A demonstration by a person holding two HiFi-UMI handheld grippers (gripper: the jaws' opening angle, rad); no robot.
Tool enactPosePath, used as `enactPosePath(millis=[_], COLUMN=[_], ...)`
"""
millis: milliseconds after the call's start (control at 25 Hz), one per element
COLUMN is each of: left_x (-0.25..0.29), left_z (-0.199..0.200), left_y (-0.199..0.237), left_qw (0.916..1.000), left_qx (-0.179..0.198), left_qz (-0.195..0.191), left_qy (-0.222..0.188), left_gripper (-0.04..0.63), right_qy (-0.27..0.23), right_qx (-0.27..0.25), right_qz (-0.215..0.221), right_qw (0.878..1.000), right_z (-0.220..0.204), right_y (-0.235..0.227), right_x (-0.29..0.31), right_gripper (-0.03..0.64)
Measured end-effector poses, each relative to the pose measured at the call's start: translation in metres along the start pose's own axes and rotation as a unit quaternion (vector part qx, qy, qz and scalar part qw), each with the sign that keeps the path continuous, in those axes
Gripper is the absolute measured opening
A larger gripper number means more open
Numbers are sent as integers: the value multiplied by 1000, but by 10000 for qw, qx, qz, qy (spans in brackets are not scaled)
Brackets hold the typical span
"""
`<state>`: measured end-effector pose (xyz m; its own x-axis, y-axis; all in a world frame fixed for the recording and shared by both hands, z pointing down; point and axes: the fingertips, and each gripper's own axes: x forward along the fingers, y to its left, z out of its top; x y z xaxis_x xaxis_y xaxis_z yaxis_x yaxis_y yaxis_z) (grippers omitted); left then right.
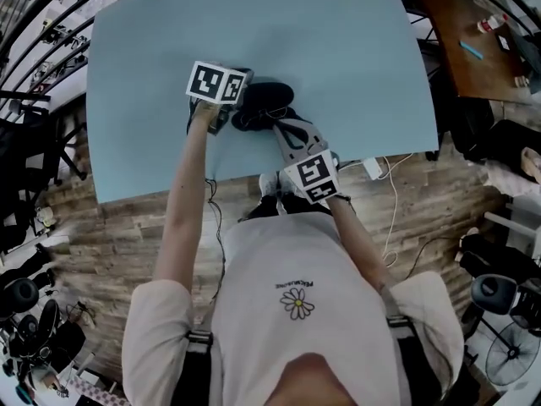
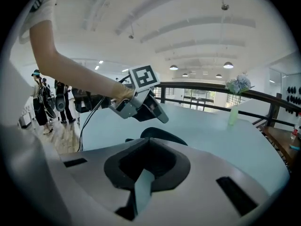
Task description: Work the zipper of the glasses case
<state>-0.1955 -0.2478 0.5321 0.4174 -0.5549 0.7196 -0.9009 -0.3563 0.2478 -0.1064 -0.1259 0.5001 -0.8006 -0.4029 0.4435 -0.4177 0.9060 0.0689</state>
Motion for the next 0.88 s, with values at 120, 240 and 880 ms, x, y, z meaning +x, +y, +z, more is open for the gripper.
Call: enactPosePath(millis=[120,240,880], left_x=[8,14,-32], left_z=[-10,-19,-55], left_y=[-1,-4,-72], left_qw=[9989,9966,9974], left_qx=[23,14,-28], left_qz=[-198,-334,-712], left_qy=[432,751,83], left_gripper=[17,16,15], right_qy=[114,225,1023], right_qx=[31,18,-59], right_qz=[117,206,173], right_qw=[9999,9995,9946], right_z=[-10,-17,-56], right_y=[10,16,26], right_x=[5,8,18], right_gripper=[8,8,8])
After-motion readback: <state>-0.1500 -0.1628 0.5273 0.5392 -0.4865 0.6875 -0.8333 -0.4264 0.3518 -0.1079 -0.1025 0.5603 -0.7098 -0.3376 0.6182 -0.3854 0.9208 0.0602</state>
